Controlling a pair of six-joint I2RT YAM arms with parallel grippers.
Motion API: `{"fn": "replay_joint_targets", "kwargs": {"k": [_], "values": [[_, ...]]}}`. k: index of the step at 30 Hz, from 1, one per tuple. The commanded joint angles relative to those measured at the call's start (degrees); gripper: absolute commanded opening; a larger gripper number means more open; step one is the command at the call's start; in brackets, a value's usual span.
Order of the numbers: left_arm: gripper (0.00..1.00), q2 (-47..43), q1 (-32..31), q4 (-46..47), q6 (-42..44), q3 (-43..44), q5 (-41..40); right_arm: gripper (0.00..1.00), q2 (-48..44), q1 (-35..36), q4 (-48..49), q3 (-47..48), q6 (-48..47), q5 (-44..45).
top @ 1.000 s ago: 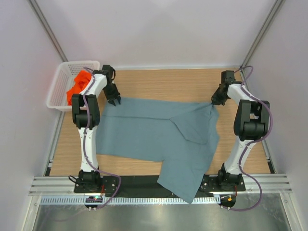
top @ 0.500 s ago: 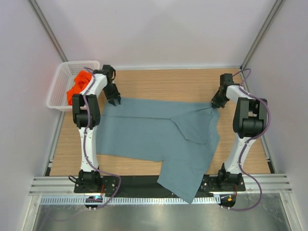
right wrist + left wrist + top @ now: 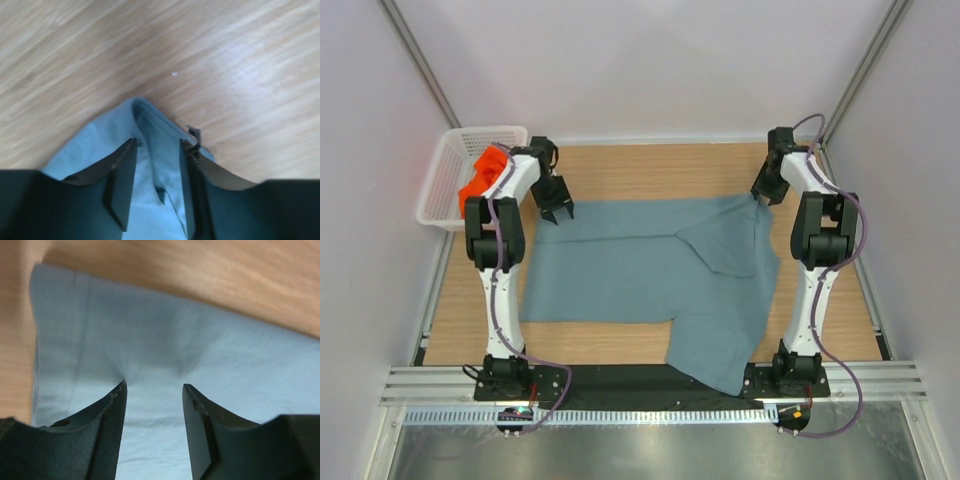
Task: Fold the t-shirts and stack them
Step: Fold the tshirt
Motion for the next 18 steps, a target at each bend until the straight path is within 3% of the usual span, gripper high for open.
{"fn": "replay_joint_targets", "kwargs": {"k": [1, 2, 7, 11, 15, 18], "values": [[0.51, -9.6, -0.4, -0.6, -0.2, -2.7, 0.9, 0.48, -7.6, 0.9, -10.9, 3.8, -5.6, 7.7], [0.51, -11.2, -0.4, -0.7, -0.2, -4.6, 0.9, 0.53, -9.8, 2.1, -11.8, 3.3, -7.7, 10.7], [0.52, -22.3, -1.2, 0.4, -0.4, -13.2, 1.9, 0.56, -23.0, 10.3, -14.0, -5.6, -10.4, 13.6], [0.52, -29.9, -2.9, 1.5, -1.1, -21.7, 4.1, 0.56, -30.5, 20.0, -12.6, -15.7, -7.5, 9.7], [0.52, -37.5, -4.9, 2.6, -2.6, -32.3, 6.1, 0.51, -34.5, 28.3, -6.4, -28.2, -6.2, 4.8], [0.52, -42.7, -6.5, 3.9, -4.0, -37.3, 7.3, 0.49, -34.1, 32.1, -4.3, -32.5, -6.2, 6.4]]}}
